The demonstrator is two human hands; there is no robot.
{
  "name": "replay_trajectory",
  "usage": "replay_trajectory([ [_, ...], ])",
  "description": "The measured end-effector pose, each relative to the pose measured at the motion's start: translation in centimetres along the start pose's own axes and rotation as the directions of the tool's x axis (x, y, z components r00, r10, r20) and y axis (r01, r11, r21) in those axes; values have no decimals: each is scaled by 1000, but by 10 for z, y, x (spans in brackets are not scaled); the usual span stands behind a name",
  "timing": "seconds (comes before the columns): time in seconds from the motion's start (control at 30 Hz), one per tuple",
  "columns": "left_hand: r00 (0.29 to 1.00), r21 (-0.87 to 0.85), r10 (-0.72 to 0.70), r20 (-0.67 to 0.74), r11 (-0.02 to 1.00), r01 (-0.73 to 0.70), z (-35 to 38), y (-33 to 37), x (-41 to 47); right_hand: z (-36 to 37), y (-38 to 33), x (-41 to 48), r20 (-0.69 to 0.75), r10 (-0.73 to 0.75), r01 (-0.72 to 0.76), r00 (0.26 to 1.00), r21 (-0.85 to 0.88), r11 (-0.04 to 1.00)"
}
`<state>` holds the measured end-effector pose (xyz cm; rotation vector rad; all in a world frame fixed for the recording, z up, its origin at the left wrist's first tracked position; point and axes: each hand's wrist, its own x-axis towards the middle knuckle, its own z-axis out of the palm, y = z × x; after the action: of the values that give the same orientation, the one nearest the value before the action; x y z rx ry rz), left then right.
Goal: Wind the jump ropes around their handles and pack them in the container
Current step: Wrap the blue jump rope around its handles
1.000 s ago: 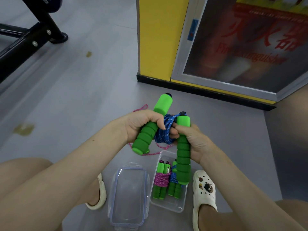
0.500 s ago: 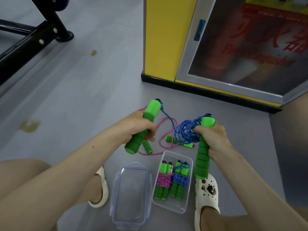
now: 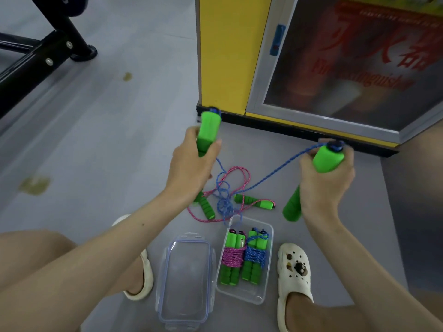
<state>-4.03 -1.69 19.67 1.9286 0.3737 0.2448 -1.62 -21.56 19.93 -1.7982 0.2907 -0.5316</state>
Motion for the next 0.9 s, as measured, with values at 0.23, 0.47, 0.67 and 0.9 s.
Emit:
replay_trajectory([
  [0.23, 882, 241, -355, 310, 927, 288, 23, -20, -21, 4, 9, -26, 553, 599, -542, 579, -288, 790],
  [0.47, 973, 0, -97, 210, 995, 99, 21, 2, -28, 4, 0, -9, 507, 555, -547, 660, -182, 817],
  [0.67, 852, 73, -333, 403, 940, 333, 32, -3, -38, 8, 10, -27, 625, 720, -740, 301, -323, 589],
  [0.9, 830, -19, -280, 482, 944, 329, 35, 9, -41, 15, 5, -26, 556, 587, -651, 589, -103, 752],
])
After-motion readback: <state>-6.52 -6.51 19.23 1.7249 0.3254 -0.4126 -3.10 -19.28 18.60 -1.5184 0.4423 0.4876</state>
